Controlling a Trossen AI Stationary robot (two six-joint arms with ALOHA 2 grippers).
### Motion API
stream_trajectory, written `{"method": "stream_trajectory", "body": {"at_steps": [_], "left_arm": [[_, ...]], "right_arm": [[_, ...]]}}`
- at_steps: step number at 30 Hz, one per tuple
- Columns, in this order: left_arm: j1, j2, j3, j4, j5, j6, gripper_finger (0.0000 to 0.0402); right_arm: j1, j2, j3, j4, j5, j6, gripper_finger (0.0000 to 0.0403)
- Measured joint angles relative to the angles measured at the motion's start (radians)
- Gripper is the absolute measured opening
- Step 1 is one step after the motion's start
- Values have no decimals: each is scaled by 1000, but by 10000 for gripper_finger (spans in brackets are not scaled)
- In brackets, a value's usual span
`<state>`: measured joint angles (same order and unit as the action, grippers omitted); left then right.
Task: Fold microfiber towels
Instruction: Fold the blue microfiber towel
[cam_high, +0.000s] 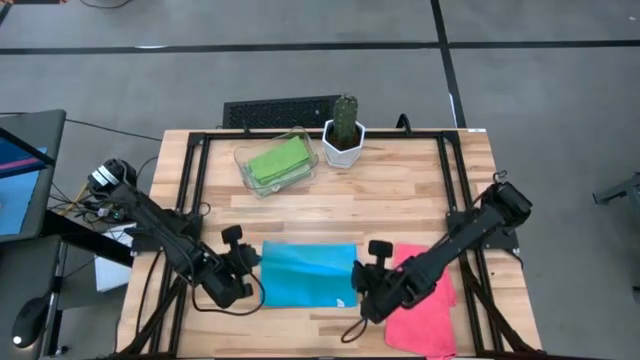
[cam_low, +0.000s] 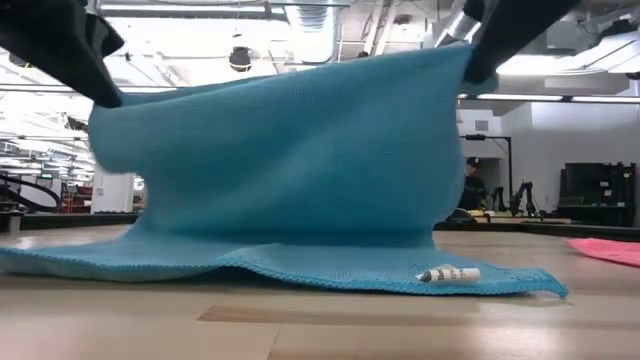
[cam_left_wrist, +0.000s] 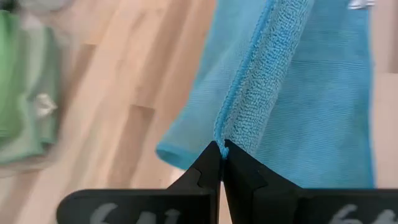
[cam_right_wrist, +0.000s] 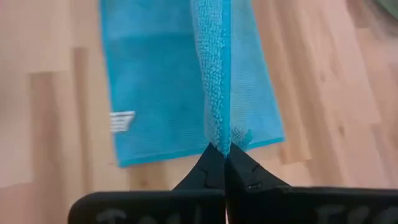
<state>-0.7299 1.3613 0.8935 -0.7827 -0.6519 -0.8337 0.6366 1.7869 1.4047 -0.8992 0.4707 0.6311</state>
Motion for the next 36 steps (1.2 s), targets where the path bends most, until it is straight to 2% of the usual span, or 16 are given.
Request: {"method": "stream_trajectory", "body": {"at_steps": [9, 16, 24, 25, 29, 31, 34, 36], "left_arm": [[-27, 0, -78, 201, 46, 1, 0], [-35, 35, -92, 211, 73, -27, 0], [2, 79, -88, 220, 210, 70, 0], [13, 79, -76, 188, 186, 80, 0], [56, 61, 33, -77, -32, 141, 0], [84, 57, 89, -208, -168, 207, 0], [133, 48, 139, -341, -414, 205, 0], [164, 47, 140, -372, -463, 174, 0]], "right_arm": [[39, 0, -89, 167, -1, 47, 8], [44, 1, -165, 304, -7, 54, 8], [15, 1, -185, 316, -135, -40, 8], [4, 1, -178, 280, -120, -47, 8], [-50, 1, -100, 4, 86, 8, 10], [-85, 1, -62, -111, 191, -3, 12], [-138, 1, -33, -218, 375, 35, 13], [-170, 1, -33, -230, 395, 47, 12]]}}
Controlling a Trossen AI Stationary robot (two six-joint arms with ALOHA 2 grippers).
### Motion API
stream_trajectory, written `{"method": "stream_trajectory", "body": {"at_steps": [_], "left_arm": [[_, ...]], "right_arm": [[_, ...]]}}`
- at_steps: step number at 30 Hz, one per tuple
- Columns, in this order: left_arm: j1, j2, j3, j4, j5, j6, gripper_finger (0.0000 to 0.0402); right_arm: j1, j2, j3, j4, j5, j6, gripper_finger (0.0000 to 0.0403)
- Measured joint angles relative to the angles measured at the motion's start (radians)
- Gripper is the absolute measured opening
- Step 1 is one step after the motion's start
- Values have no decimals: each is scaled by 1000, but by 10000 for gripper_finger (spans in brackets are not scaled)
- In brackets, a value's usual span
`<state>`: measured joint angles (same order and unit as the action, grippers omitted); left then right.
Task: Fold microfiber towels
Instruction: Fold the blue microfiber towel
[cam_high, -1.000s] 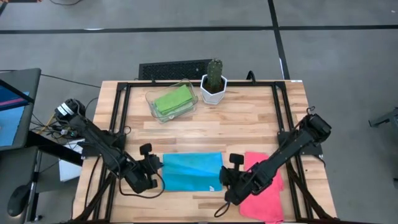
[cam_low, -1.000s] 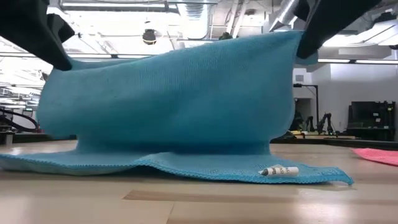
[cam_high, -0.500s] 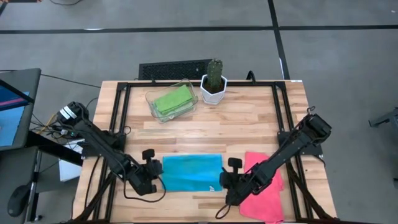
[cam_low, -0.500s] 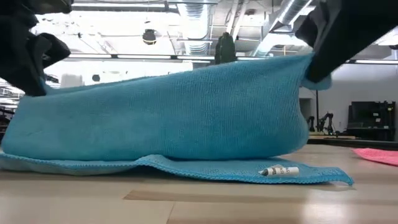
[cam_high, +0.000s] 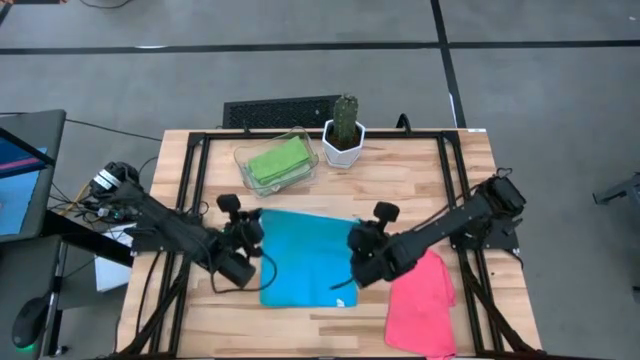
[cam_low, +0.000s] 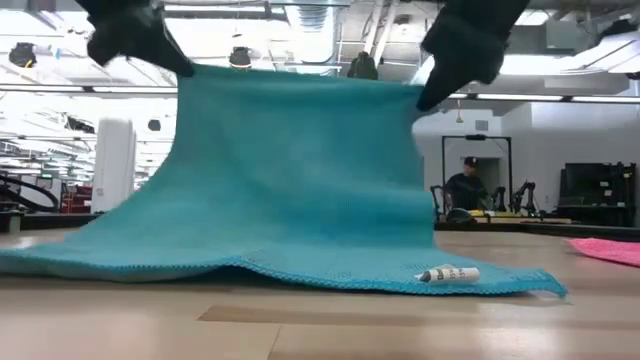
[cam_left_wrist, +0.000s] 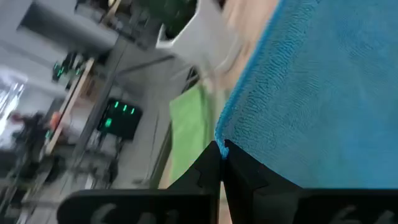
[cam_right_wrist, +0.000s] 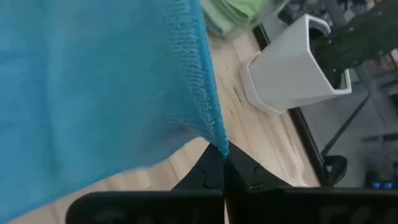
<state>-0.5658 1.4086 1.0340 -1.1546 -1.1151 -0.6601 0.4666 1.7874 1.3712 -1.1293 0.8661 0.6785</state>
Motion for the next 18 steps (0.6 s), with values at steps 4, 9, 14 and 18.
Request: {"method": "stream_trajectory", "body": {"at_steps": [4, 9, 14, 18], "left_arm": [[28, 0, -59, 45, 81, -24, 0], [-5, 0, -161, 195, 193, -60, 0], [-56, 0, -201, 312, 295, -101, 0], [-99, 0, -202, 351, 365, -143, 0]], "right_arm": [[-15, 0, -32, 64, -25, -3, 11], [30, 0, -86, 169, -67, -5, 12], [92, 0, -93, 261, -163, -4, 11], [146, 0, -93, 347, -178, -4, 11]]}}
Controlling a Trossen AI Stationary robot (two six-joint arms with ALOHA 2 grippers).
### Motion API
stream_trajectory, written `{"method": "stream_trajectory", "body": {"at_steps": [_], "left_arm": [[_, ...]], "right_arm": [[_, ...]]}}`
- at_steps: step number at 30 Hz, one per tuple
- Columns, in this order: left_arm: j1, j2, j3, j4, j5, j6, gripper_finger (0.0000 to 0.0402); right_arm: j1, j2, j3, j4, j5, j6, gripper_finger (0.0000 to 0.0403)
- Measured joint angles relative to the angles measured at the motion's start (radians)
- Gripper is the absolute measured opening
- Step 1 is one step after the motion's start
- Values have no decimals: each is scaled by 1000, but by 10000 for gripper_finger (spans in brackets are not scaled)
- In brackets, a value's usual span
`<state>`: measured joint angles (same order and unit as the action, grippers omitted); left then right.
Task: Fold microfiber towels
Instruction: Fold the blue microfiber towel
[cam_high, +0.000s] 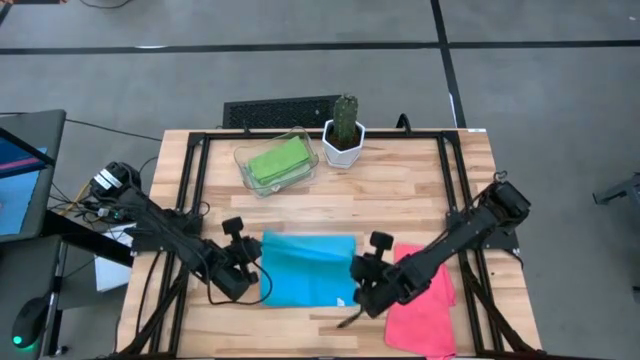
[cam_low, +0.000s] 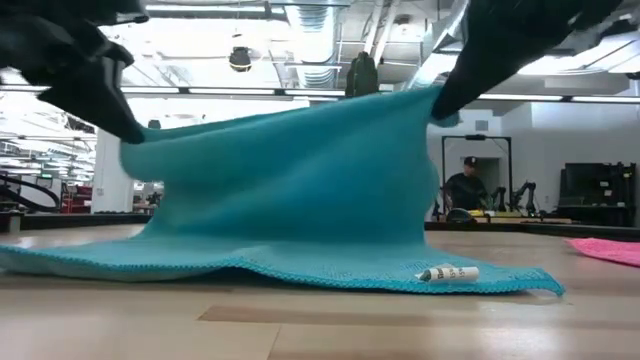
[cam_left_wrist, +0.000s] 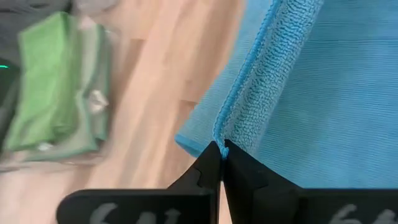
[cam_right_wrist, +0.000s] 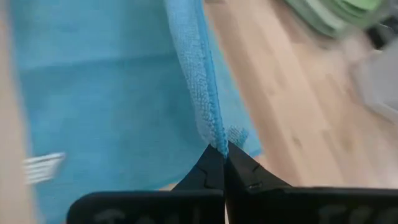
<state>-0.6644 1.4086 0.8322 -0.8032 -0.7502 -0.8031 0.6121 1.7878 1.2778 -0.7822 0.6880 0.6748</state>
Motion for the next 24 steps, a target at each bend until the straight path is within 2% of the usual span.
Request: {"method": "stream_trajectory", "body": {"at_steps": [5, 14, 24], "left_arm": [[-49, 0, 0, 35, 25, -54, 0], [-110, 10, 0, 184, 91, -49, 0], [-128, 140, 3, 265, 174, -71, 0]], "right_arm": [[35, 23, -2, 71, -27, 25, 11], [73, 123, 0, 133, -86, 44, 11], [79, 146, 0, 132, -111, 59, 12]]}}
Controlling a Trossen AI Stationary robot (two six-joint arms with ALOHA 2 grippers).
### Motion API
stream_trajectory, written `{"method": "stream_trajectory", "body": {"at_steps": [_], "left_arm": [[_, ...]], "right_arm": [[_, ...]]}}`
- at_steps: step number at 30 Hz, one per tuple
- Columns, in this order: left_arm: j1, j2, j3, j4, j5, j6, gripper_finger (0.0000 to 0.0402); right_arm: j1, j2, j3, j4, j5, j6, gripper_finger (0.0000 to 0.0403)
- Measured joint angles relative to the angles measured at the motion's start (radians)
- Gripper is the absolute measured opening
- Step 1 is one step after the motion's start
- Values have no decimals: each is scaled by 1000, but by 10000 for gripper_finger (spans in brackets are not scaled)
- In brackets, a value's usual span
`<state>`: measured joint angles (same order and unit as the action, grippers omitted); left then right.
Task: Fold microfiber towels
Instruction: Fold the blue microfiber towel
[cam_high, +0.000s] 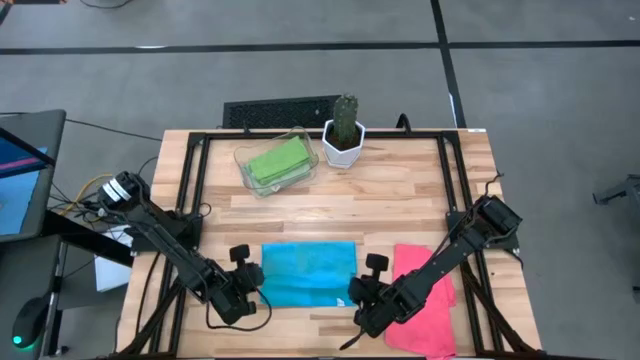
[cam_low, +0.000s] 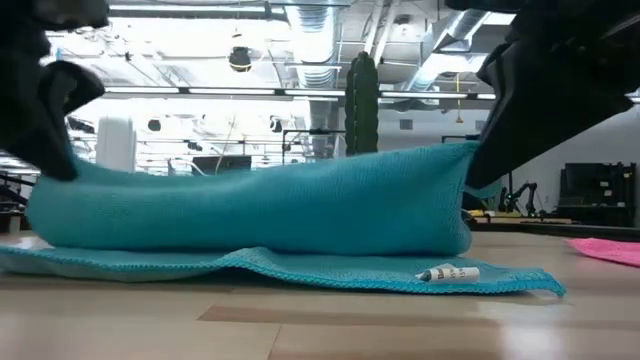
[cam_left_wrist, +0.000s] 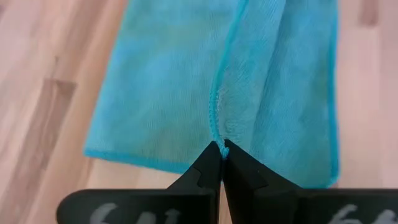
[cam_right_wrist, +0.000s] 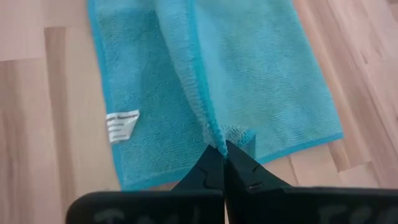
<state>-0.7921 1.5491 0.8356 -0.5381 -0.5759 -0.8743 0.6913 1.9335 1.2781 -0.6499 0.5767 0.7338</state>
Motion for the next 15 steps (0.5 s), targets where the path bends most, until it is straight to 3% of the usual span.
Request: {"method": "stream_trajectory", "body": {"at_steps": [5, 12, 15], "left_arm": [[-1, 59, 0, 14, 35, -22, 0], [-8, 66, 0, 28, 55, -38, 0], [-8, 66, 0, 45, 82, -26, 0]], "right_arm": [[3, 0, 1, 2, -17, 0, 19], [2, 3, 2, 49, -154, -71, 50], [2, 3, 2, 66, -162, -83, 61]]}}
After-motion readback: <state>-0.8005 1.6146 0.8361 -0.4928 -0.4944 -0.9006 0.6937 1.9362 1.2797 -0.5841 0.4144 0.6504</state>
